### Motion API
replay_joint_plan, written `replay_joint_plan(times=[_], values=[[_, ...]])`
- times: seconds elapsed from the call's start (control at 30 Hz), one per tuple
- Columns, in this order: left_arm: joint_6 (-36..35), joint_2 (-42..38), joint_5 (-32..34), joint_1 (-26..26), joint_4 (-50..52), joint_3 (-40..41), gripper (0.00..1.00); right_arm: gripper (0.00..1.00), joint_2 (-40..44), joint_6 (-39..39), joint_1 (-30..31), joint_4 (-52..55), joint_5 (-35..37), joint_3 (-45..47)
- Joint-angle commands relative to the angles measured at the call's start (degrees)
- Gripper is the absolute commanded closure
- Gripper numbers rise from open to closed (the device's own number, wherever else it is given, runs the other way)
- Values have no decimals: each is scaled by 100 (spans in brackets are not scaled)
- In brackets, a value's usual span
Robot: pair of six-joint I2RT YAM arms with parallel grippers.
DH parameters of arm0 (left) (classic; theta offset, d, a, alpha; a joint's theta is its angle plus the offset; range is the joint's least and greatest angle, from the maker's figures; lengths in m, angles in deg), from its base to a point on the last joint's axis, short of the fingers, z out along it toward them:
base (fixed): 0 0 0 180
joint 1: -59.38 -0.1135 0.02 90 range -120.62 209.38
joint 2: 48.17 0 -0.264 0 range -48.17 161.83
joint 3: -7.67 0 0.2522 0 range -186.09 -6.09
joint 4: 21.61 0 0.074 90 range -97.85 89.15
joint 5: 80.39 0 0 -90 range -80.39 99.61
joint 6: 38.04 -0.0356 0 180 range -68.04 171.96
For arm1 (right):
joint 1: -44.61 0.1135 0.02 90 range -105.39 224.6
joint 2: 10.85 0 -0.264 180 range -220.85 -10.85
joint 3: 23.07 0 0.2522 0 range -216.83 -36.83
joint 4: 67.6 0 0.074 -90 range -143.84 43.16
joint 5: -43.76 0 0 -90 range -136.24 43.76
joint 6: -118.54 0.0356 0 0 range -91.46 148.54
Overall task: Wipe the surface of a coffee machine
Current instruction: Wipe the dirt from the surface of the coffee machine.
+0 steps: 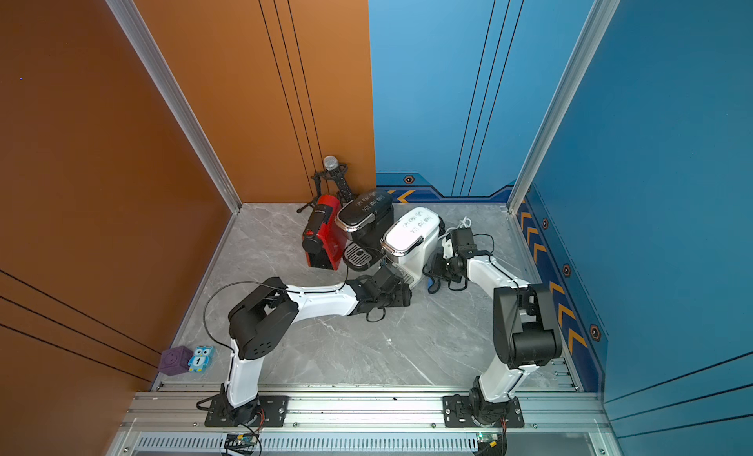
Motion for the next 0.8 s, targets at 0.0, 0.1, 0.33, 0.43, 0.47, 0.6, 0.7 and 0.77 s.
replay_joint_plan(times=[0.0,0.1,0.33,0.43,0.47,0.6,0.7,0.77], values=[[-41,142,-176,35,446,147,20,90,684,-21,50,63,8,-674],[-48,142,-191,42,450,133,19,90,913,25,95,177,22,-827],[-59,11,-142,20,450,305,20,90,1072,-38,274,139,306,-182],[-50,-104,-107,1,441,475,20,90,1029,-47,326,-139,458,412],[-50,-172,-65,9,436,557,20,90,951,-47,319,-290,506,622],[-53,-577,197,-8,258,1062,20,91,427,-68,290,-598,560,1076],[-10,-859,303,-89,194,1435,20,91,327,84,378,-759,449,1215],[45,-997,306,-162,162,1753,20,91,411,168,608,-788,424,1221]])
